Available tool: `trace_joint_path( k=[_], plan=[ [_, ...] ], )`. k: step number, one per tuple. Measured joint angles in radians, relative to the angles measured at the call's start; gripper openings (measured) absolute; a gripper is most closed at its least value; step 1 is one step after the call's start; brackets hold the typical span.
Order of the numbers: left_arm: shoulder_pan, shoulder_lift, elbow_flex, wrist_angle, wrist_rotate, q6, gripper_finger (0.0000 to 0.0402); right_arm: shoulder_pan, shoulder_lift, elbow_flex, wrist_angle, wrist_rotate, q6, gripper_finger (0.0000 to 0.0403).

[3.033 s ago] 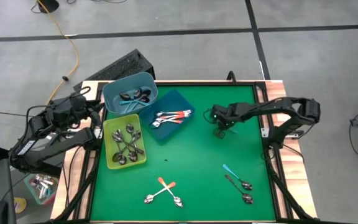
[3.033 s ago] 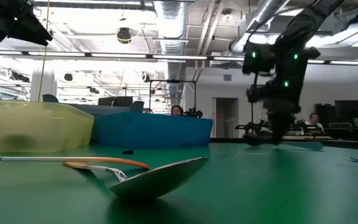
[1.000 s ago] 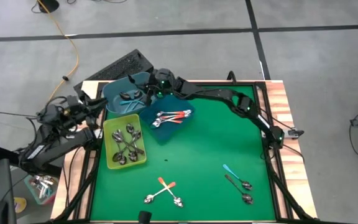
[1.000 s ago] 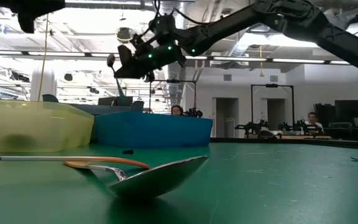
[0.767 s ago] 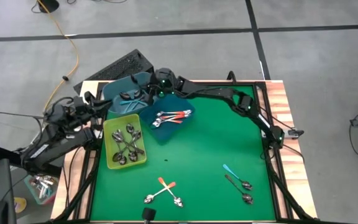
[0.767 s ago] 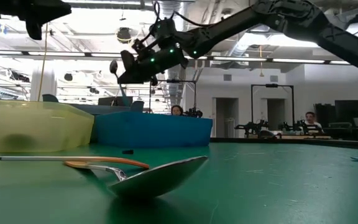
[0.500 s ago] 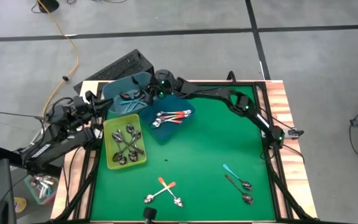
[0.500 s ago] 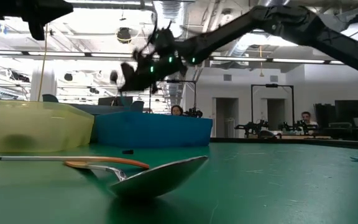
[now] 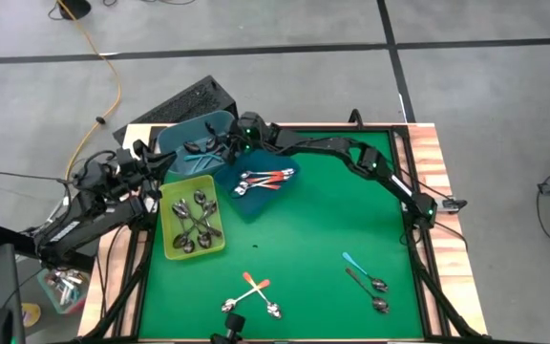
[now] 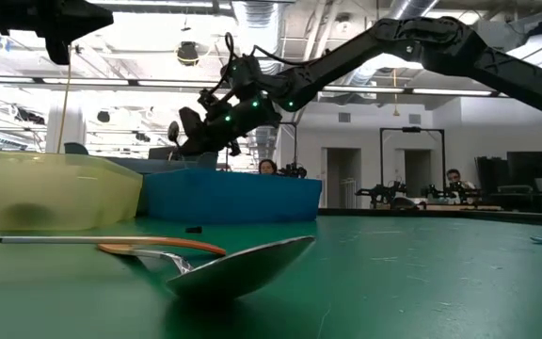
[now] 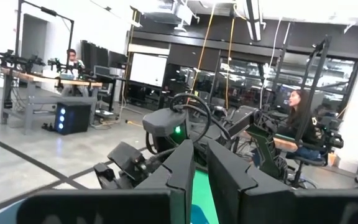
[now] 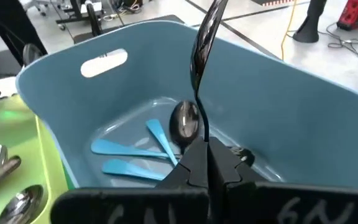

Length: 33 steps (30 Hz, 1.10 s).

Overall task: Sort silverware by color (type)
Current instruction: Put the blue spoon into the light blue bin

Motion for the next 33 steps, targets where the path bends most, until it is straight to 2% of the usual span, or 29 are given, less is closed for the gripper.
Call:
trace_joint_path(
  k=[21, 25, 33],
  plan=[
    [0.000, 0.000, -0.033, 0.086, 0.002, 0.084, 0.0029, -0.006, -0.001, 0.000, -0.019, 0.000, 0.006, 0.0011],
    [0.000, 0.000, -0.033, 0.091, 0.016, 0.083, 0.0029, -0.006, -0.001, 0.000, -0.021, 0.000, 0.005, 0.0038],
    [0.000, 0.000, -0.037, 0.092, 0.029, 0.075, 0.0029, -0.006, -0.001, 0.000, -0.023, 0.000, 0.002, 0.0127]
  ],
)
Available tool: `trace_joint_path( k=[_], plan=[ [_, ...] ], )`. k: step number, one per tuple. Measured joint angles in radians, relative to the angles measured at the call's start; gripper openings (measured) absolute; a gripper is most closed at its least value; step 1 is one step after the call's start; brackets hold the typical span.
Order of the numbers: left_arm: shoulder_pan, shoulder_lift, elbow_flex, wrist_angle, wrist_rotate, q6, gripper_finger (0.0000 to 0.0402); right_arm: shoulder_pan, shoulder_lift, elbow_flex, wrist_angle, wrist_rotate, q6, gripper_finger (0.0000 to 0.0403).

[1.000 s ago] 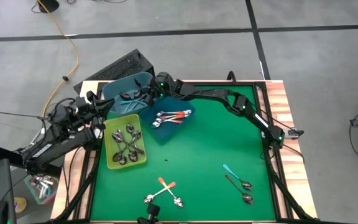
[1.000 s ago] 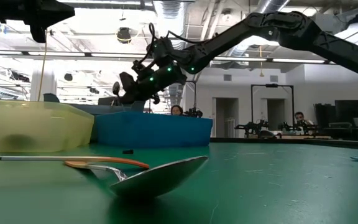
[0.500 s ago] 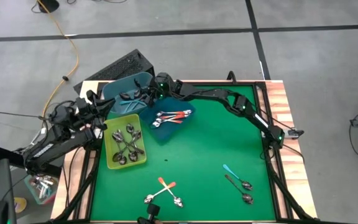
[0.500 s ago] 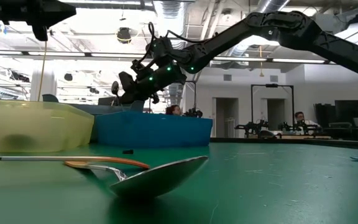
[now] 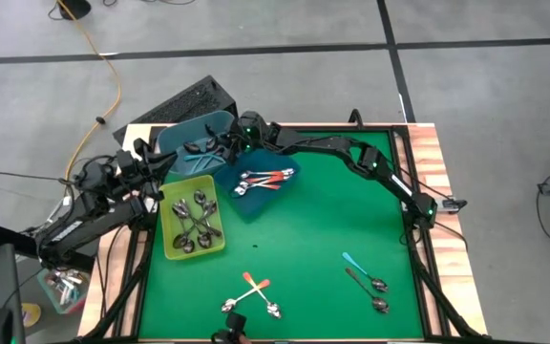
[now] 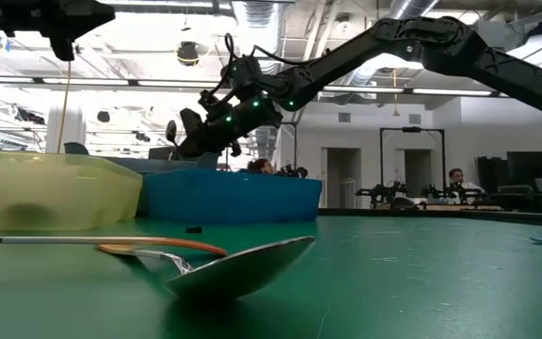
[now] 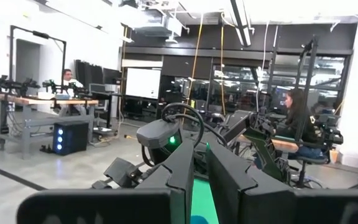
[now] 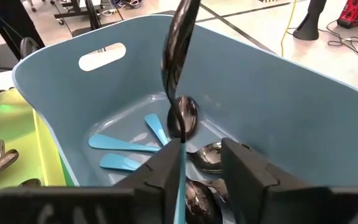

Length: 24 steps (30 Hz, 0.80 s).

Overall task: Sort silverware by color (type)
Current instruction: Put the blue spoon into the light blue bin, then put the orange spoon into the blue bin

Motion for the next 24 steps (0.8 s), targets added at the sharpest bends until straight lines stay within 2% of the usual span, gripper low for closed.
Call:
trace_joint_path(
  k=[5, 11, 14, 18, 21, 24],
  plan=[
    [0.000, 0.000, 0.000, 0.000, 0.006, 0.000, 0.0029, 0.000, -0.006, 0.000, -0.008, 0.000, 0.000, 0.0156],
    [0.000, 0.000, 0.000, -0.001, 0.005, -0.001, 0.0029, 0.000, -0.006, 0.026, -0.065, 0.022, -0.025, 0.0159],
    [0.000, 0.000, 0.000, -0.001, 0.005, -0.001, 0.0029, 0.001, -0.006, 0.096, -0.166, 0.022, -0.082, 0.0160],
    [0.000, 0.000, 0.000, -0.001, 0.005, -0.002, 0.0029, 0.013, -0.032, 0.253, -0.389, 0.022, -0.196, 0.0160],
    [-0.001, 0.000, 0.000, -0.003, 0.006, -0.002, 0.0029, 0.025, -0.161, 0.185, -0.498, 0.040, -0.248, 0.0160],
    [-0.001, 0.000, 0.000, -0.020, 0.020, -0.001, 0.0029, 0.039, -0.255, 0.179, -0.652, 0.156, -0.236, 0.0160]
  ],
)
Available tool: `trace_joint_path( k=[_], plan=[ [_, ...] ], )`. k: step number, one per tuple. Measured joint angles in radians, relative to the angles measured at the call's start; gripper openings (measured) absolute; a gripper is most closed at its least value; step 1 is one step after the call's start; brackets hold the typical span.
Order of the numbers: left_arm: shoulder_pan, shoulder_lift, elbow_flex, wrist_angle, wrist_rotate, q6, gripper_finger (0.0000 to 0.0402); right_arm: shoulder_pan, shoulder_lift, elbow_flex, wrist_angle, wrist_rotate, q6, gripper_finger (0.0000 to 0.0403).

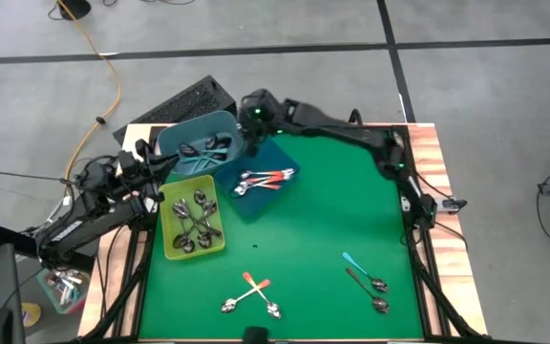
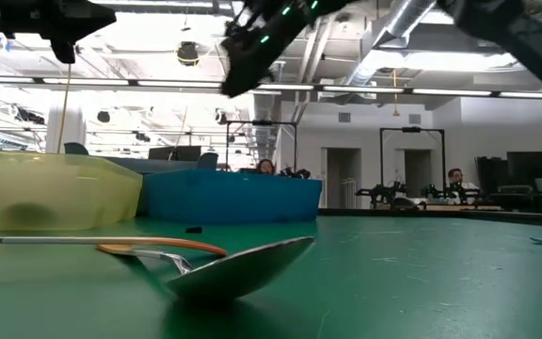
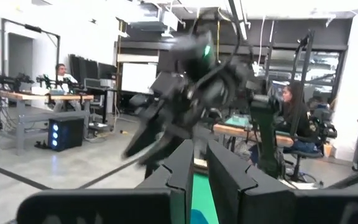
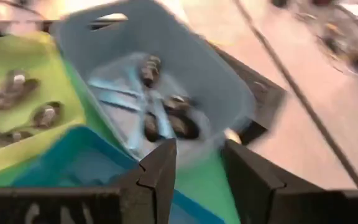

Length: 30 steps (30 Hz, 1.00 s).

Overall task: Sort silverware by color (type)
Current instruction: Put the orange spoon into the blue bin

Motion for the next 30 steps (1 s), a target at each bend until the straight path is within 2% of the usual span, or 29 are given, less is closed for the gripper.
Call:
trace_joint_path(
  k=[3, 8, 12, 15, 17, 22, 26, 30],
  plan=[
    [0.000, 0.000, 0.000, -0.009, 0.006, 0.000, 0.0029, 0.002, -0.081, -0.001, -0.153, 0.069, 0.072, 0.0160],
    [0.000, 0.000, 0.000, 0.003, 0.007, -0.004, 0.0029, 0.001, -0.206, 0.000, -0.480, 0.074, 0.221, 0.0160],
    [0.000, 0.000, 0.000, 0.001, 0.022, -0.017, 0.0029, 0.020, -0.257, -0.001, -0.786, 0.094, 0.324, 0.0159],
    [0.000, 0.000, 0.000, 0.001, 0.031, -0.017, 0.0029, 0.073, -0.265, -0.001, -0.941, 0.186, 0.422, 0.0159],
    [0.000, 0.000, 0.000, 0.001, 0.032, -0.017, 0.0029, 0.128, -0.282, -0.043, -0.935, 0.252, 0.471, 0.0159],
    [0.000, 0.000, 0.000, 0.001, 0.042, -0.022, 0.0029, 0.268, -0.390, -0.246, -0.939, 0.268, 0.526, 0.0159],
    [0.000, 0.000, 0.000, 0.002, 0.047, -0.030, 0.0029, 0.369, -0.495, -0.496, -0.907, 0.276, 0.710, 0.0159],
    [0.000, 0.000, 0.000, 0.003, 0.063, -0.036, 0.0029, 0.489, -0.642, -0.726, -0.815, 0.232, 0.929, 0.0159]
  ],
)
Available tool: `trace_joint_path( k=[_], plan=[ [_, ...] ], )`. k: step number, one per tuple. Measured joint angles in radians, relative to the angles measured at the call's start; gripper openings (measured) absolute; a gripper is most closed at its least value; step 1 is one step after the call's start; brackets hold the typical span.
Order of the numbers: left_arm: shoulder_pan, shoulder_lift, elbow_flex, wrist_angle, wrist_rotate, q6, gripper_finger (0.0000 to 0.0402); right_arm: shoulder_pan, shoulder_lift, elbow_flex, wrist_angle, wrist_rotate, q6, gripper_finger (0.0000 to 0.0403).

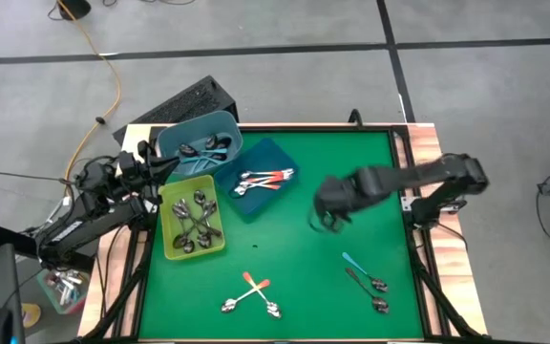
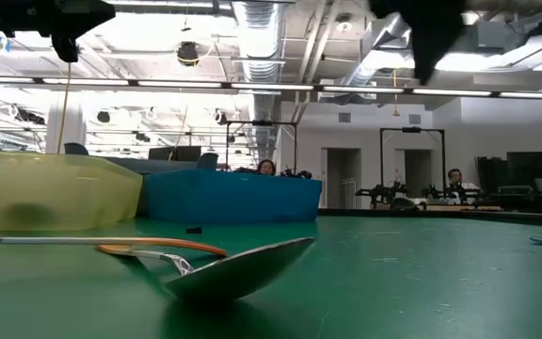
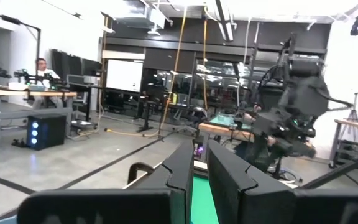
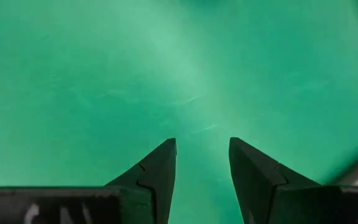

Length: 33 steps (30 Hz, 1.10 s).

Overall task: Sort silverware by color (type)
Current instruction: Put the orange spoon into the blue bin

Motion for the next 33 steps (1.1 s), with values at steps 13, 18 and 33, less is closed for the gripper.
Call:
trace_joint_path(
  k=[13, 18, 33],
  plan=[
    [0.000, 0.000, 0.000, 0.000, 0.001, -0.028, 0.0029, 0.290, 0.007, -0.367, 1.041, 0.105, -0.270, 0.0159],
    [0.000, 0.000, 0.000, -0.010, 0.000, -0.035, 0.0029, 0.258, 0.168, -0.315, 1.211, 0.016, -0.497, 0.0159],
    [0.000, 0.000, 0.000, -0.059, -0.001, -0.052, 0.0029, 0.209, 0.513, 0.045, 0.941, -0.335, -0.667, 0.0159]
  ],
)
